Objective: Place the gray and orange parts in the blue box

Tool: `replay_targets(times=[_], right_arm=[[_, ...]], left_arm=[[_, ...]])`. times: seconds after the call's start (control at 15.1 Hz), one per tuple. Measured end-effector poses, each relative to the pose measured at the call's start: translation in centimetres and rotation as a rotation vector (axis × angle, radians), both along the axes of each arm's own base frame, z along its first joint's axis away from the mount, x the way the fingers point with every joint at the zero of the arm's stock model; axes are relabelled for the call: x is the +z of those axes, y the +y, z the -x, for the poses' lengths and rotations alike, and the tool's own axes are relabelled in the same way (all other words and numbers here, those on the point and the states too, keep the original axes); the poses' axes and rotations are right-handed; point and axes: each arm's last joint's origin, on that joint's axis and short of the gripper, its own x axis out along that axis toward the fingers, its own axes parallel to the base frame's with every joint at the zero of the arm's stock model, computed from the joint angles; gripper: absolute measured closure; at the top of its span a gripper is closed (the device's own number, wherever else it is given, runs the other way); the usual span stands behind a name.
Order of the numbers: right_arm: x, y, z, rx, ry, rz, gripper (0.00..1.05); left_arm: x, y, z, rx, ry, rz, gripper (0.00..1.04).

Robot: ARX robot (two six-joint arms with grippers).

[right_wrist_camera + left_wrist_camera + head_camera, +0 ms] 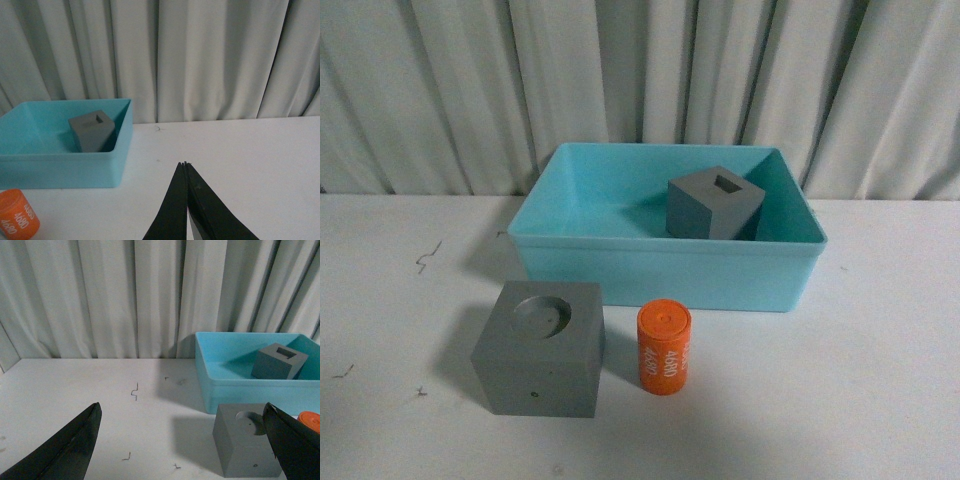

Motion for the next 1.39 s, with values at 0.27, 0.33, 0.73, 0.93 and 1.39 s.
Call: replay_targets(times=[0.27,0.33,0.73,0.93,1.39], right_arm=[[0.2,0.0,0.9,0.000,-0.007,0.000,1.03],[0.3,0.0,1.1,0.000,-0.014,0.000,1.03],[0.2,0.0,1.9,0.000,-0.011,0.000,1.03],[0.2,0.0,2.2,0.000,-0.009,0.000,1.03],[-0.1,0.0,3.3,0.002,-0.003,0.001,0.78]], left_arm=[[0.0,0.0,0.0,0.000,0.000,0.000,0.07],[0.0,0.0,0.0,0.000,0.000,0.000,0.07],[0.0,0.0,0.0,0.000,0.000,0.000,0.07],[0.0,0.0,0.0,0.000,0.000,0.000,0.07],[0.0,0.0,0.0,0.000,-0.001,0.000,0.07]])
